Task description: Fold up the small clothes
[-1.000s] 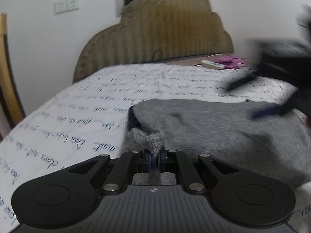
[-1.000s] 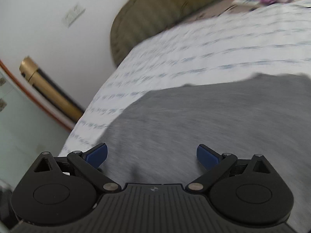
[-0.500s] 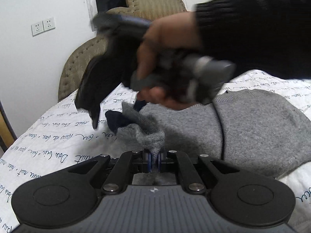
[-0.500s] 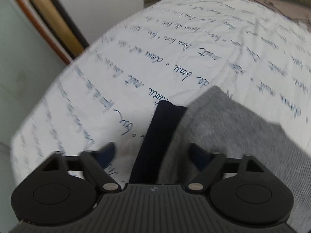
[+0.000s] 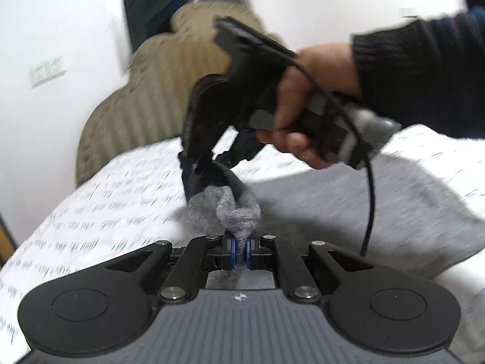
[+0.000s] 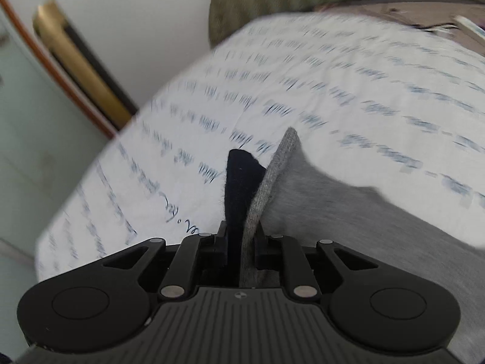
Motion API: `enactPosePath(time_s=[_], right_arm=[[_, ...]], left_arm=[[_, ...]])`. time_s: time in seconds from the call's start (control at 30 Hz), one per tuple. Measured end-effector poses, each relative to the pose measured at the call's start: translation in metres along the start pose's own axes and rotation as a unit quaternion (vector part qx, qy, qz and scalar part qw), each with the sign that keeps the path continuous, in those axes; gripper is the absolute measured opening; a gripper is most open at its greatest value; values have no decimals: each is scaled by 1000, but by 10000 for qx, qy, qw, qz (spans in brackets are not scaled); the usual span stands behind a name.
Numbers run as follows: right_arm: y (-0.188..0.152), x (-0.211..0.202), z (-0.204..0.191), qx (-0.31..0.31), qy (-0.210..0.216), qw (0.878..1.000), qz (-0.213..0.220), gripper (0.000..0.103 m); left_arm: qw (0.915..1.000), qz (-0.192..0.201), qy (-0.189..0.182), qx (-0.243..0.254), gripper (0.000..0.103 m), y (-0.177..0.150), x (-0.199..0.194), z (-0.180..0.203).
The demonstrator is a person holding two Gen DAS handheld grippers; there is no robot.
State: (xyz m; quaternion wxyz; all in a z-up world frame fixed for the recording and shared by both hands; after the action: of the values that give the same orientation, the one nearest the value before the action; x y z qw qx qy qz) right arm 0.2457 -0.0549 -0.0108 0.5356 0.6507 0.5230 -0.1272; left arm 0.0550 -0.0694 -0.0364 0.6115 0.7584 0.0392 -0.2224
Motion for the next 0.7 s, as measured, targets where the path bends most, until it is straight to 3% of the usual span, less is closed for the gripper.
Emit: enactPosePath(time_s=[0.1,0.2,0.37,0.43,0.5,0.57,0.63,0.7], right_arm=[[-13,-55,36,427,102,9980,449,17],[-41,-106,77,766,-62,9940,780,17],[-116,-146,151,1722,-307,9790,1046,17],[-137,-142,170,1984,-309,9739,1054,17],[-148,-137,175,2214,-23,9689,1104,19],[-148,-137,178,2410,184,9626,1221,24],[-144,-138,181,2518,293,9589,1272,39],[-138,-138,180,2507,333,9577,1377,42]], left_arm=[[9989,212,-372,166,6,15,-7,31],[9959,321,-778,336,6,23,-13,69],[9864,125,-1378,890,6,1,-18,133],[9820,-80,-1467,1186,6,-17,-13,150],[9799,-206,-1436,1367,6,-30,-8,156],[9798,-253,-1377,1429,6,-32,-6,162],[9804,-262,-1316,1442,6,-28,-5,165],[9803,-245,-1262,1502,6,-25,-4,169]])
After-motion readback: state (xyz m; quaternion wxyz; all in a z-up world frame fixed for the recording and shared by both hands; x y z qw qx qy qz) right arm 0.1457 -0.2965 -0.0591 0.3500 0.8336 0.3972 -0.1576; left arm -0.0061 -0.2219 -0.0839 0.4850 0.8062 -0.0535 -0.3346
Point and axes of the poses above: each gripper's, at about its wrist camera, not at the fingertips, and x roughly the way its jaws point, z to its right, y to its top, the point moved 10 cm from there along x, roughly the way its jaws point, and after that the axes turned 4 degrees about -x, right-handed, at the moved point
